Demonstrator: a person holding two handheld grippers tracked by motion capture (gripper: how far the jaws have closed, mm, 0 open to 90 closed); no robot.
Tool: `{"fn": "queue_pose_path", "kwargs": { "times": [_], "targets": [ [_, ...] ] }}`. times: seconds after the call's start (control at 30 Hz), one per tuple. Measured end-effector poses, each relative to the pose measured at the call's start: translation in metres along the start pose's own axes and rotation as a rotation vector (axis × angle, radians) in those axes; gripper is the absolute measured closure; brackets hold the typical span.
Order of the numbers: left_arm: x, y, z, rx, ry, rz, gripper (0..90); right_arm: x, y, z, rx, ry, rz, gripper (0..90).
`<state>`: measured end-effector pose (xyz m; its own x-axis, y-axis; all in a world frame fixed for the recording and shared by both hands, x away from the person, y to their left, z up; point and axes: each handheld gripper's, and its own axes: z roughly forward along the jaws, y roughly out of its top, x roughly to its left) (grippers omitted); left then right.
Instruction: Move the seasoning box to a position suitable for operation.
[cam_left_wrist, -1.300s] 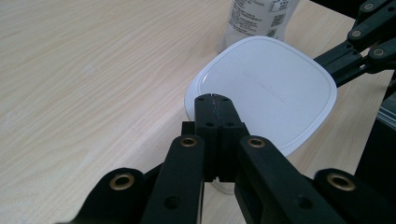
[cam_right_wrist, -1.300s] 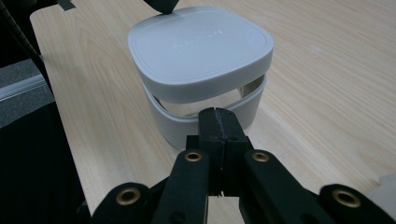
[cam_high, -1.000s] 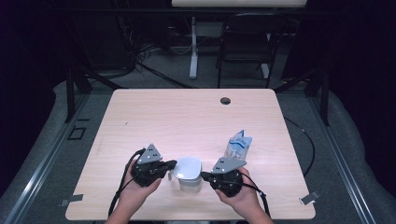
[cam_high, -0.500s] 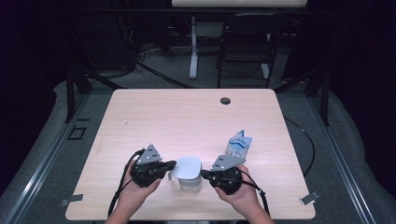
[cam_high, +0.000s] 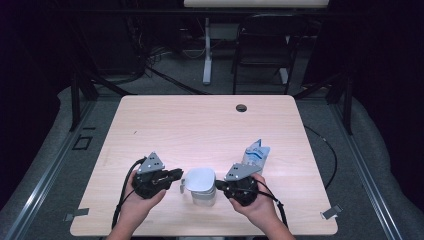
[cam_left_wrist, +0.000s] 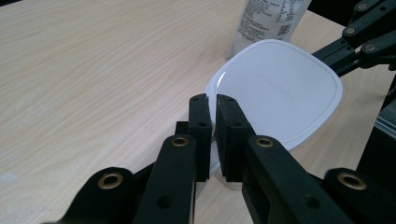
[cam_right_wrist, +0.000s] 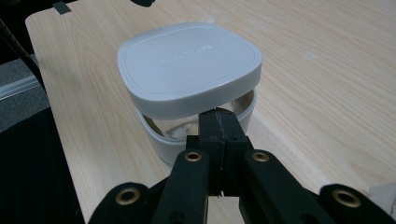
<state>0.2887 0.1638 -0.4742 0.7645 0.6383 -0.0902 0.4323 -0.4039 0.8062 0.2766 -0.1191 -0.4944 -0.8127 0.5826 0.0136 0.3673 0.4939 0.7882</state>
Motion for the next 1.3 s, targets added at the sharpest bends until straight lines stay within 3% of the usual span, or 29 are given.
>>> {"fn": "queue_pose_path", "kwargs": {
  "times": [0.7,1.3],
  "targets": [
    [0.005,-0.002,-0.007,-0.014,0.011,-0.015,70.8,0.002,0.006,-0.003,-0.002,-0.001,-0.002,90.0],
    [0.008,-0.003,-0.01,-0.024,0.01,-0.024,66.2,0.003,0.018,-0.005,-0.012,0.018,-0.004,90.0]
  ]
}}
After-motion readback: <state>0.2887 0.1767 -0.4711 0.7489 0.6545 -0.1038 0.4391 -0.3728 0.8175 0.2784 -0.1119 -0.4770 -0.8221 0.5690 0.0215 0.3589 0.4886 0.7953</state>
